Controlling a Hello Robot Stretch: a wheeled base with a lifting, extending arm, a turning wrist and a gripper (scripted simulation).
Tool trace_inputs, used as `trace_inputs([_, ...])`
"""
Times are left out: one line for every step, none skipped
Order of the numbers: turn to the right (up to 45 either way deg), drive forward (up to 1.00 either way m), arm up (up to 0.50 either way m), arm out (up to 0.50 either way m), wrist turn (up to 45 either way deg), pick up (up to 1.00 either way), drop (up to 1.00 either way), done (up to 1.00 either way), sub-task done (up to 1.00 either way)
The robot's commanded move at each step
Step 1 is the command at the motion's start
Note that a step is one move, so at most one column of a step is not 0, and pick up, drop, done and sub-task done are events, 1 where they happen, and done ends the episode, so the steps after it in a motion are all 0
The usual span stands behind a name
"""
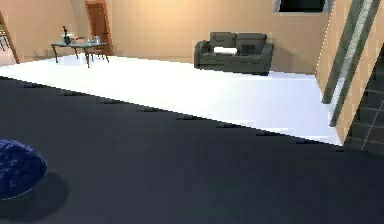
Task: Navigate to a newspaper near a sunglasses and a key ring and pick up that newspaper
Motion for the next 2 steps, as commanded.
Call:
trace_inputs([-18.0, 0.00, 0.00, 0.00, 0.0, 0.00, 0.00, 0.00, 0.00])
trace_inputs([0.0, 1.00, 0.00, 0.00, 0.0, 0.00, 0.00, 0.00, 0.00])
